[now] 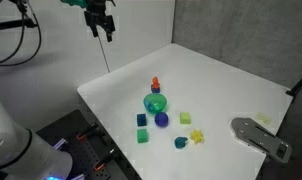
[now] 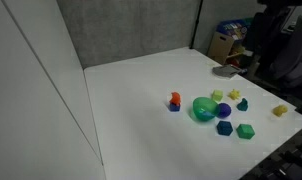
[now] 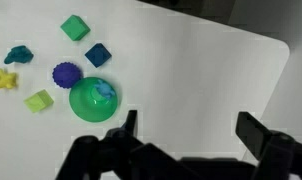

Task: Pick up the green toy and put it in the in the green bowl

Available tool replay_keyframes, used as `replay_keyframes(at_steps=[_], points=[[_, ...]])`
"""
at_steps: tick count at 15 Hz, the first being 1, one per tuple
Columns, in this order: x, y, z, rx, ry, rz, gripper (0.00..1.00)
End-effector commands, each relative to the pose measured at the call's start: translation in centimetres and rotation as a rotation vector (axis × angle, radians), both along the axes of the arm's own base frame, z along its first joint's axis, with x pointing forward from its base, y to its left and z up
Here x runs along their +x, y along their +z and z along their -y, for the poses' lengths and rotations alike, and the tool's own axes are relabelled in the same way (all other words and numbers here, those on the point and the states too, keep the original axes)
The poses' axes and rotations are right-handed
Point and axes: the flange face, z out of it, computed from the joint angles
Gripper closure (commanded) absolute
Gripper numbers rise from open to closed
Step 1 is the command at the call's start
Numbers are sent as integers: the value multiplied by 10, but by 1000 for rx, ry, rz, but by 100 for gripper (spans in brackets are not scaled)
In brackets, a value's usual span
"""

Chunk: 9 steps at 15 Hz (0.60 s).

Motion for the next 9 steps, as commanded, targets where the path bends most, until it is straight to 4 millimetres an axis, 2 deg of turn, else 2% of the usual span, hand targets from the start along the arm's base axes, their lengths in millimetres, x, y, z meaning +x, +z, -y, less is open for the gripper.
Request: replay_keyframes(at_steps=[1, 4, 9], points=[[0, 1, 0, 0, 0, 1, 0], [0, 2, 0, 1, 0, 3, 0], [30, 2, -3, 3, -79, 46, 0]])
